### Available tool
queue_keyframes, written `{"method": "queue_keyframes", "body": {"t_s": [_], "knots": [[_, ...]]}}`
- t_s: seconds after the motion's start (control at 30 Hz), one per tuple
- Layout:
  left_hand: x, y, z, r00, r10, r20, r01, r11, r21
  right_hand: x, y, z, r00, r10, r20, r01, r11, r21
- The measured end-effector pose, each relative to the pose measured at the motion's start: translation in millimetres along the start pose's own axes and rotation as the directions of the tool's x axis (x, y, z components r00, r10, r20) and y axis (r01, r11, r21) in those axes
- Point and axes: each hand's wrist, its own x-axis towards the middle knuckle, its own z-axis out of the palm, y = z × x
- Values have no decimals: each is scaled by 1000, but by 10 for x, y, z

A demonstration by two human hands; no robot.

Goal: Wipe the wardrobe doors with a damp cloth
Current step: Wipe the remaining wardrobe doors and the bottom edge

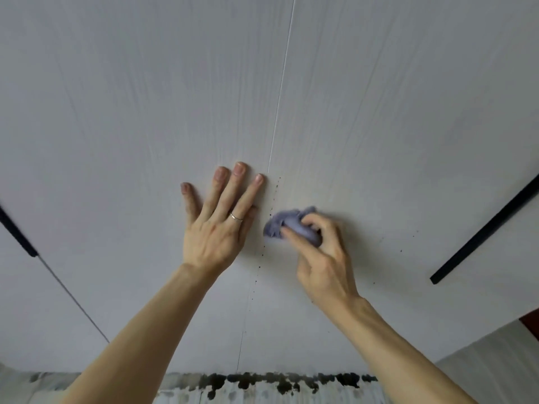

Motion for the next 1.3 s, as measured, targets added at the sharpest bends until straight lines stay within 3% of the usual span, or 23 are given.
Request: {"method": "queue_keyframes", "body": {"t_s": [0.2,0.27,0.37,0.47,0.77,1.0,1.2,1.3], "knots": [[-329,-226,-45,1000,7,15,-8,1000,23,729,-173,-1,948,18,-317,-9,1000,30],[-459,-264,-24,1000,1,22,-2,999,34,576,-132,128,946,-72,-315,70,997,-18],[-503,-289,9,1000,11,14,-12,998,54,98,-26,365,962,-209,-178,194,976,-94],[-487,-288,34,1000,11,8,-11,998,68,-96,-15,439,970,-229,-78,222,971,-91],[-513,-132,93,997,-79,-7,79,996,48,680,-22,41,920,-110,-377,91,994,-68],[-511,-176,179,994,-81,-67,83,996,31,-95,190,461,928,-283,-243,256,957,-138],[-558,-4,291,971,-194,-142,186,980,-62,-337,279,509,907,-329,-265,310,944,-111],[-543,76,278,960,-265,-93,253,959,-127,-244,435,375,889,-311,-336,292,950,-109]]}}
